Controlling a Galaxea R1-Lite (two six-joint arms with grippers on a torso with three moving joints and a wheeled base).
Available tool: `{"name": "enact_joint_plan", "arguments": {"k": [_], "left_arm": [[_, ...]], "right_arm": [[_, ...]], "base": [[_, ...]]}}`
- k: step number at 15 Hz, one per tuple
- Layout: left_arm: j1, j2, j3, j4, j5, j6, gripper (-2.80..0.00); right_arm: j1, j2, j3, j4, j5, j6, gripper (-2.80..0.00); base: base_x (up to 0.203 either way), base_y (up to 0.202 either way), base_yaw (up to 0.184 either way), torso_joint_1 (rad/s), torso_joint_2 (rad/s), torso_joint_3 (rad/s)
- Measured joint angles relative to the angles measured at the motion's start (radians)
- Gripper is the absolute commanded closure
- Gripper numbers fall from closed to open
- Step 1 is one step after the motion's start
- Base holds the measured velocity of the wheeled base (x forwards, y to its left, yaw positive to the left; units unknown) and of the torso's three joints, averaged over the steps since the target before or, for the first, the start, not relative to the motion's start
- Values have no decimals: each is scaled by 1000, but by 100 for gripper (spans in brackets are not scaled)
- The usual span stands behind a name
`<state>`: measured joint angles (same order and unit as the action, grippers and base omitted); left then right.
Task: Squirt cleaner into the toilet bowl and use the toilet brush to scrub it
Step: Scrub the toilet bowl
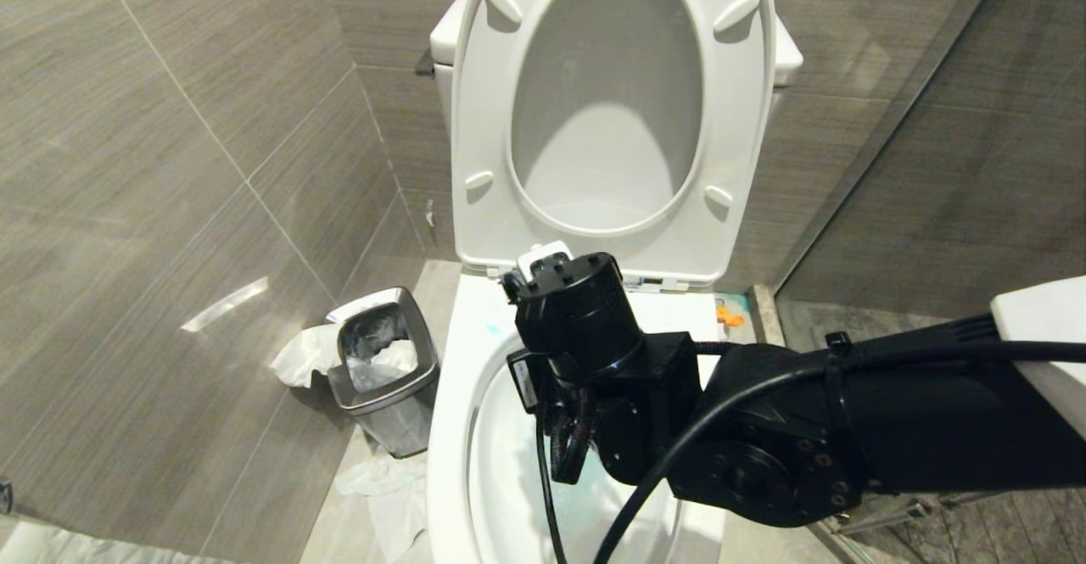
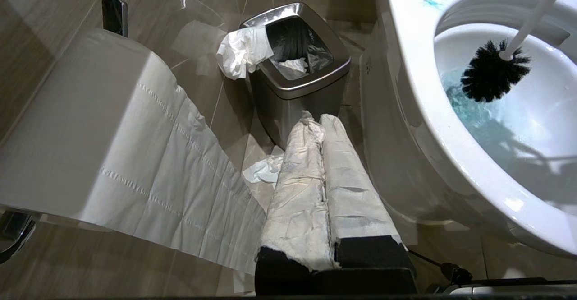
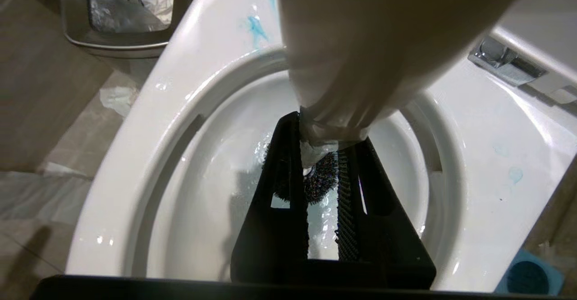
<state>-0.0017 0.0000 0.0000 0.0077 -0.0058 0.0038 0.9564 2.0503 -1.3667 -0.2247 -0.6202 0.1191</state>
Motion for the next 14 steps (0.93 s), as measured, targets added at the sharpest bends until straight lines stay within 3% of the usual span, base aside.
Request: {"name": "enact_joint_plan", "arguments": {"k": [4, 9, 14], "left_arm": [[0, 0, 0, 0, 0, -1, 0], [0, 0, 0, 0, 0, -1, 0], [0, 0, 0, 0, 0, 0, 0]], "right_arm": [[4, 31, -20, 0, -5, 74, 0], [82, 104, -32, 16, -52, 176, 0], [106, 55, 131, 59, -74, 194, 0]], "base": [[0, 0, 0, 0, 0, 0], [0, 0, 0, 0, 0, 0], [0, 0, 0, 0, 0, 0]]}}
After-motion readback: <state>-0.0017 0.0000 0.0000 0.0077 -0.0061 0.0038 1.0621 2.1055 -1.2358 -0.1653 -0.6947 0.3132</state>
